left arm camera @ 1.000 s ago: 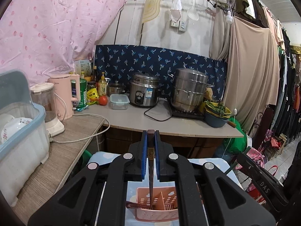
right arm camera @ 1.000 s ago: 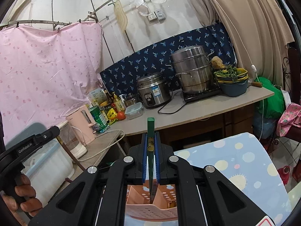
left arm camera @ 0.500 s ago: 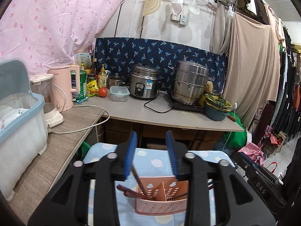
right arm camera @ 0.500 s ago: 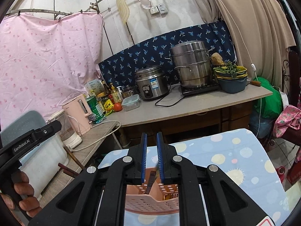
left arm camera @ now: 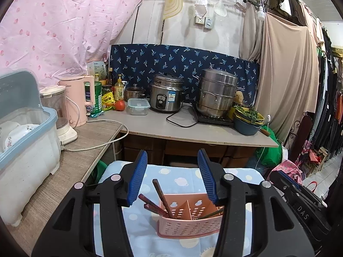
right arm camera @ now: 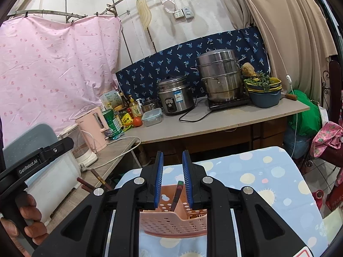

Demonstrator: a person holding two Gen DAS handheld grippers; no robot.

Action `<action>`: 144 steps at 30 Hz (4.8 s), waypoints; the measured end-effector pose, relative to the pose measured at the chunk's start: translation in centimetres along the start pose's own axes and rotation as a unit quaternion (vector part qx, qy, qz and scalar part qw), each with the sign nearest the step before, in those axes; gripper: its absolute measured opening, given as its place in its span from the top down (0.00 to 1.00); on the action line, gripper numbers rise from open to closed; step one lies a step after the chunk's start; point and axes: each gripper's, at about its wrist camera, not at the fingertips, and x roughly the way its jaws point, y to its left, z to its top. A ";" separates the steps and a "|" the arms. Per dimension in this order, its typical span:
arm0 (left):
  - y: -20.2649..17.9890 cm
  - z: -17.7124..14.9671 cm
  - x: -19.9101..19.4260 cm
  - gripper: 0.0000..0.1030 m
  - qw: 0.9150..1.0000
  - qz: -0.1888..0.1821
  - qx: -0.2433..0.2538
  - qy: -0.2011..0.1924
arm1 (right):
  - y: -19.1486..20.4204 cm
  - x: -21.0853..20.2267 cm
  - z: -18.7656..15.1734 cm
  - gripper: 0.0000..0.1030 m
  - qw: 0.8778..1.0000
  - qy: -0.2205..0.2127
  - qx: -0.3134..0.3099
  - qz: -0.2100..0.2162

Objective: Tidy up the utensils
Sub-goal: 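Move both open tools back to the remaining chopsticks, then grasp a red chopstick with the right tool while the left tool grasps a dark red chopstick, then lift both chopsticks, carry them to the pink holder and open both tools inside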

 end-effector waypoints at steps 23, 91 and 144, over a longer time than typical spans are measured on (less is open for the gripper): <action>1.3 -10.2 -6.5 0.55 0.996 -0.005 0.024 0.089 | 3.5 -9.8 -10.8 0.82 0.994 0.071 -0.079 0.002; -0.8 -32.2 -13.0 0.63 0.960 -0.018 0.072 0.270 | 1.6 -16.0 -29.9 0.82 0.966 0.251 -0.051 -0.029; -0.2 -20.2 -13.0 0.93 0.977 -0.069 0.015 0.201 | -0.3 -15.9 -16.8 0.93 0.993 0.114 -0.016 -0.013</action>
